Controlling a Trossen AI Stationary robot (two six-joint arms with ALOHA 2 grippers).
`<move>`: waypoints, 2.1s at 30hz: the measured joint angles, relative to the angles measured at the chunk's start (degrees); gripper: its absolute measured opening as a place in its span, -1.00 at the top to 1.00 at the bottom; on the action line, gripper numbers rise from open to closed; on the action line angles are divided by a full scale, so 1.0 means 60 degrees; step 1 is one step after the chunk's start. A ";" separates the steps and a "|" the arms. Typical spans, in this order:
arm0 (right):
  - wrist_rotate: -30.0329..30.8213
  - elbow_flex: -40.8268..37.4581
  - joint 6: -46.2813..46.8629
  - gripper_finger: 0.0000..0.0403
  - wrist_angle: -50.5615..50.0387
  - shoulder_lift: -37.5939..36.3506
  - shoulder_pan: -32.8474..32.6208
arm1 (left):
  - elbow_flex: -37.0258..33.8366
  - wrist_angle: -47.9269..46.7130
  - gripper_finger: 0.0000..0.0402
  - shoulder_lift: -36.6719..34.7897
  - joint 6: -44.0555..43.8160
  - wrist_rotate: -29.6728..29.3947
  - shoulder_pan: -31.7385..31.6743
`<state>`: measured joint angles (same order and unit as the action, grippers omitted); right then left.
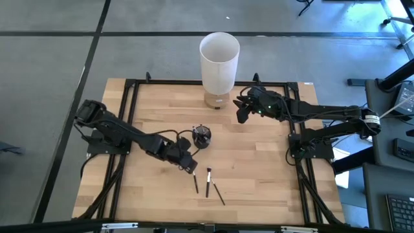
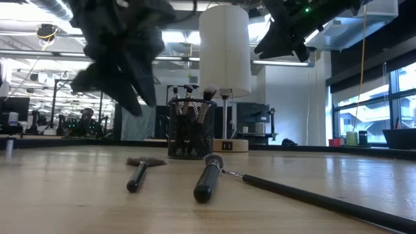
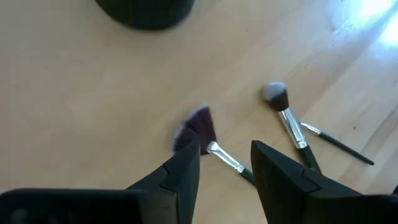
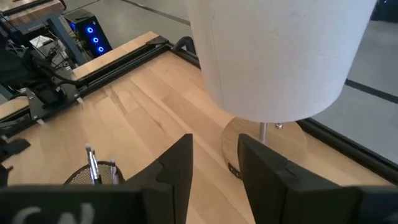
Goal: Put items in baskets/containers
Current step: Put the black powder brush into the black pen holder
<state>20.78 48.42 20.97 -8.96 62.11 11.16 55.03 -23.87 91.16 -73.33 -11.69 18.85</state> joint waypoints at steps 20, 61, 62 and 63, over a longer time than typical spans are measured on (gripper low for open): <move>-0.1236 0.0000 0.1012 0.37 -0.2858 -0.0004 -0.0101 | -0.0001 0.2032 0.13 0.1849 -0.4000 0.2074 -0.0036; 0.0525 0.0000 0.1740 0.37 -0.3623 -0.1205 -0.2251 | 0.4286 -0.0870 0.59 0.3765 0.1174 0.1442 0.0550; 0.0737 0.0000 0.1847 0.37 -0.3727 -0.1310 -0.2371 | 0.4475 -0.0921 0.60 0.3922 0.1171 0.1443 0.0544; 0.0927 0.0000 0.1949 0.37 -0.3822 -0.1383 -0.2480 | 0.4631 -0.1044 0.61 0.4030 0.1126 0.1439 0.0537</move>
<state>26.34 48.42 32.67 -31.89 53.81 -3.72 82.82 -30.14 115.34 -66.57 -3.05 22.07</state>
